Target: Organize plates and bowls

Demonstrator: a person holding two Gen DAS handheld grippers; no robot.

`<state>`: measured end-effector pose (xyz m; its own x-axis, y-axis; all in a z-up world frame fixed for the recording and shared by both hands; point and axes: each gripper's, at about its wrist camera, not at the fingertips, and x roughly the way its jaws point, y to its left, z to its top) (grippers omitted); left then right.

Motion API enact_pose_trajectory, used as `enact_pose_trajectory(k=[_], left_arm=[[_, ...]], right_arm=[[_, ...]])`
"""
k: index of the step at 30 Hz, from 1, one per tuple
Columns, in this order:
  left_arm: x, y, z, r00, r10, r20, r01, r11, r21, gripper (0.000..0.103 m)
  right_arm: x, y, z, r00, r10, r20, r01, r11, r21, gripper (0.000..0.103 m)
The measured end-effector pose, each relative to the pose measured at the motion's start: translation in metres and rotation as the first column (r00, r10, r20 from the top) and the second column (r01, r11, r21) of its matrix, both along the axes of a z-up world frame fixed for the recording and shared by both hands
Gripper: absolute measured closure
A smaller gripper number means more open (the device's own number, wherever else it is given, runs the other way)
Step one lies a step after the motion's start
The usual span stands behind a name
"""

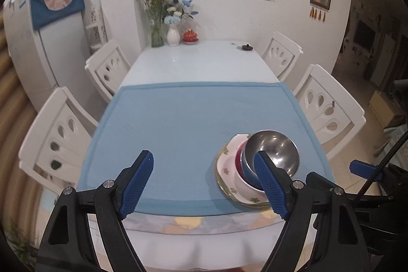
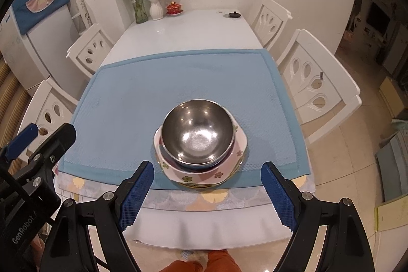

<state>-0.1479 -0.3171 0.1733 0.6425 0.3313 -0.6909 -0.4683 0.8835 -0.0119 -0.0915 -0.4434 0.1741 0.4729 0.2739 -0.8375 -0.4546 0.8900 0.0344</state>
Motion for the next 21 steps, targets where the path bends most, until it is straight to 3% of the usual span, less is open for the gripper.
enact_pose_trajectory(k=[21], left_arm=[[-0.004,0.011,-0.009,0.999,0.048,-0.015,-0.049,0.997,-0.060,0.023]], right_arm=[[-0.002,0.005,-0.007,0.999,0.037,-0.019,-0.037,0.999,-0.019,0.019]])
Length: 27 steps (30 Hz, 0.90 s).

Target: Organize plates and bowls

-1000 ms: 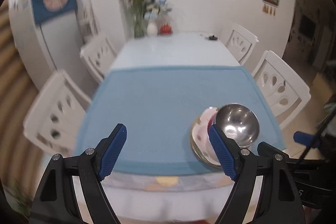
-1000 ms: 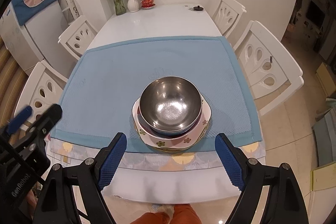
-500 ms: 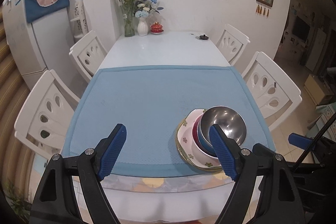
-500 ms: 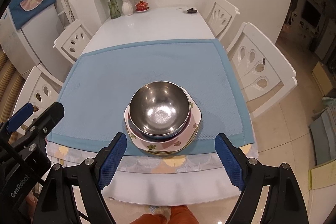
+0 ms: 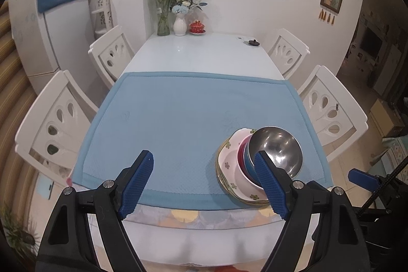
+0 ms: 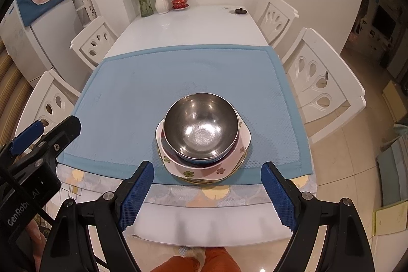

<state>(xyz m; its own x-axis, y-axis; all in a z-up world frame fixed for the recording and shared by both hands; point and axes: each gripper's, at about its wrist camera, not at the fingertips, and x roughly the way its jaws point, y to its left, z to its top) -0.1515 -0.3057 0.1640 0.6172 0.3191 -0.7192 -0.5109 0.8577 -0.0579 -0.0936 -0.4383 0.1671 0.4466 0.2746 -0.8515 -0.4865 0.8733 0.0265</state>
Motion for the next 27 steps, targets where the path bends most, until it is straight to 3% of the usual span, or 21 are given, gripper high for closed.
enact_pose_trajectory(k=[9,11,19,24,27], left_arm=[[-0.003,0.001,0.000,1.000,0.015,0.002,-0.015,1.000,0.011,0.023],[-0.003,0.002,-0.001,1.000,0.010,-0.005,-0.010,1.000,0.014,0.018],[-0.003,0.005,-0.010,0.999,-0.002,-0.054,0.002,1.000,0.007,0.015],[-0.003,0.011,-0.013,0.997,0.020,-0.079,-0.018,1.000,0.024,0.015],[-0.002,0.013,-0.014,0.997,0.025,-0.078,-0.024,1.000,0.018,0.015]], right_arm=[[0.000,-0.010,0.006,0.999,-0.028,0.040,0.028,1.000,0.010,0.019],[0.001,-0.012,0.008,0.998,-0.026,0.052,0.025,0.999,0.021,0.019],[0.001,0.008,-0.003,0.996,-0.001,0.088,0.012,0.991,-0.133,0.019],[0.000,0.009,-0.001,0.997,-0.002,0.075,0.008,0.997,-0.080,0.019],[0.002,0.010,-0.003,0.997,0.000,0.072,0.007,0.996,-0.094,0.019]])
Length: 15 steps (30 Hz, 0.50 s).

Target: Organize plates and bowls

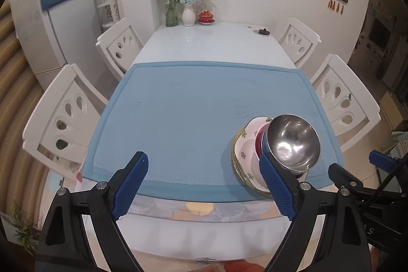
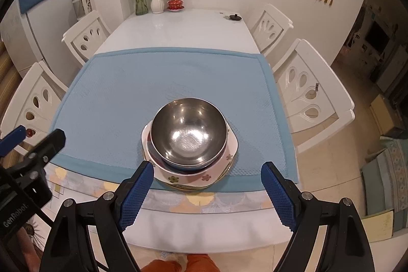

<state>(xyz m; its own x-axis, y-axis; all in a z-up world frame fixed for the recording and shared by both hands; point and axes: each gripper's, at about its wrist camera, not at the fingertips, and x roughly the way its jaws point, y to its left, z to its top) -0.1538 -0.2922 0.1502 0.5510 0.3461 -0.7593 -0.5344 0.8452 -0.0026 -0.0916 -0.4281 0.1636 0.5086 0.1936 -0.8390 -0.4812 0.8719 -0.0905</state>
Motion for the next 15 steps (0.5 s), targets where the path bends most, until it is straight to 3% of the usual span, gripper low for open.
enact_pose_trajectory(k=[9,15], left_arm=[[0.007,-0.005,0.002,1.000,0.019,-0.005,-0.018,0.996,0.084,0.015],[0.011,-0.001,-0.001,0.999,0.042,-0.035,-0.038,0.995,0.090,0.015]], right_arm=[[0.004,-0.001,-0.001,1.000,-0.006,-0.013,0.006,1.000,0.021,0.019],[0.007,-0.005,-0.001,0.999,-0.020,-0.028,0.022,0.999,0.044,0.019]])
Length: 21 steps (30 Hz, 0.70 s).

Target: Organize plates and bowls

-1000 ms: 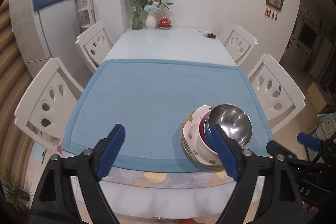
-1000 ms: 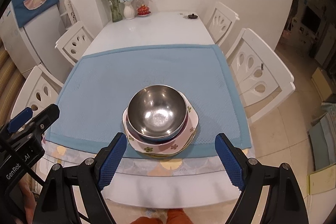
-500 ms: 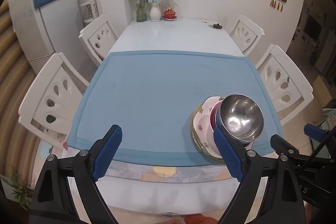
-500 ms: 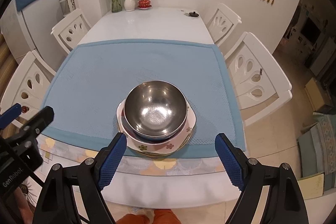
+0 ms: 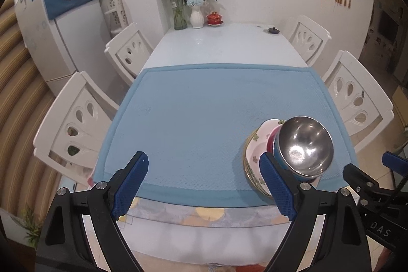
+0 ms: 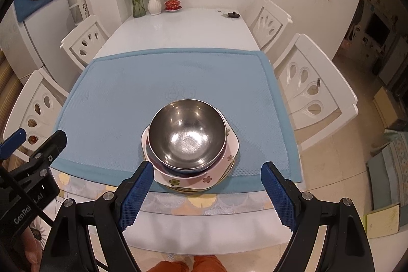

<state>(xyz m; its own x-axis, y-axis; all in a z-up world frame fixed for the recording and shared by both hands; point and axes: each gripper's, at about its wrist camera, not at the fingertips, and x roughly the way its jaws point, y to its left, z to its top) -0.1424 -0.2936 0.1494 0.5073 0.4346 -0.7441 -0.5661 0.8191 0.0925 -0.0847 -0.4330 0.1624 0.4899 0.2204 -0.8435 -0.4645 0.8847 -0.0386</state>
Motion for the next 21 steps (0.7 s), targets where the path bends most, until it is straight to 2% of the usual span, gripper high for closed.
enact_pose_trajectory(k=[5,8,21], left_arm=[[0.000,0.001,0.003,0.999,0.032,-0.003,-0.032,0.999,0.031,0.015],[0.000,0.003,0.005,1.000,0.026,0.004,-0.026,0.999,0.024,0.015],[-0.001,-0.010,0.013,1.000,-0.011,0.022,0.009,0.997,0.081,0.015]], right_arm=[[0.003,-0.002,-0.003,1.000,0.001,-0.018,-0.001,1.000,0.005,0.019],[0.001,-0.001,-0.002,1.000,0.004,-0.014,-0.004,1.000,0.003,0.019],[-0.002,0.002,-0.002,1.000,0.013,-0.009,-0.013,1.000,-0.002,0.019]])
